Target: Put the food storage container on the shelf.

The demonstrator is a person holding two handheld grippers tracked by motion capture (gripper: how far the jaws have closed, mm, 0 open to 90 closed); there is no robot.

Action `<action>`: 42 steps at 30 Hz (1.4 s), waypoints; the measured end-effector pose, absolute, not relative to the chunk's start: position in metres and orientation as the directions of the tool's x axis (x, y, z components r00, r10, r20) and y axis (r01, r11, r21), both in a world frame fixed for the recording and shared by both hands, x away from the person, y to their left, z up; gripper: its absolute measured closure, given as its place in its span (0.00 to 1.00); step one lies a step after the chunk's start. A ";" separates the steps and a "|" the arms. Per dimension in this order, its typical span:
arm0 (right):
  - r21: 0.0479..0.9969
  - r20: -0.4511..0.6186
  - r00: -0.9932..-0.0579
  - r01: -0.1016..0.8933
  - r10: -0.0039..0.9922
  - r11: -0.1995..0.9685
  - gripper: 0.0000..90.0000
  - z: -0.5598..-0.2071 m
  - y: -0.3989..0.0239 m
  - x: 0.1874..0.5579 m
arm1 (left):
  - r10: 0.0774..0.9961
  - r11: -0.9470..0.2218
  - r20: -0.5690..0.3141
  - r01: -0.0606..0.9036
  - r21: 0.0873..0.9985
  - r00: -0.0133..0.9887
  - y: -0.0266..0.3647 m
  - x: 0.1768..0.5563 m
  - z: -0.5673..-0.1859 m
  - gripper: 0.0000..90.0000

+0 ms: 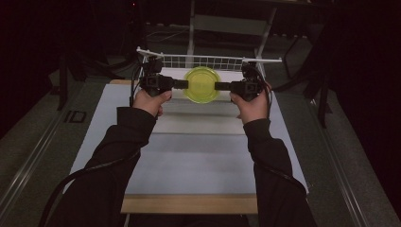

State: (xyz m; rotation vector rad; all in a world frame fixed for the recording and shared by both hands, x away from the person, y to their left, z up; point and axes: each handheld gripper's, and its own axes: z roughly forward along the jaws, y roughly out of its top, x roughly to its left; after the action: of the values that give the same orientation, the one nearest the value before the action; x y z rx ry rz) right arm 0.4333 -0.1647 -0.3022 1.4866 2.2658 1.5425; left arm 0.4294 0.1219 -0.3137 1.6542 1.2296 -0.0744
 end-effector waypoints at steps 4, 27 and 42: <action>0.719 0.466 -0.531 0.693 0.708 0.046 0.89 -0.304 -0.164 0.440 | 0.683 0.056 -0.568 0.742 0.668 0.460 0.121 0.435 -0.315 0.90; 0.664 0.476 -0.459 0.747 0.750 0.036 0.81 -0.306 -0.159 0.467 | 0.731 0.088 -0.531 0.712 0.696 0.429 0.116 0.456 -0.321 0.77; 0.706 0.455 -0.475 0.708 0.753 0.020 0.58 -0.302 -0.160 0.475 | 0.742 0.100 -0.521 0.697 0.710 0.423 0.117 0.464 -0.321 0.54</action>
State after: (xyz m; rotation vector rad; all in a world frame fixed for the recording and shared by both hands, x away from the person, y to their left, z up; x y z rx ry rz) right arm 0.4746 -0.1601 -0.3015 1.5846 2.2094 1.4780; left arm 0.4642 0.1169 -0.3211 1.6128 1.2912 0.0519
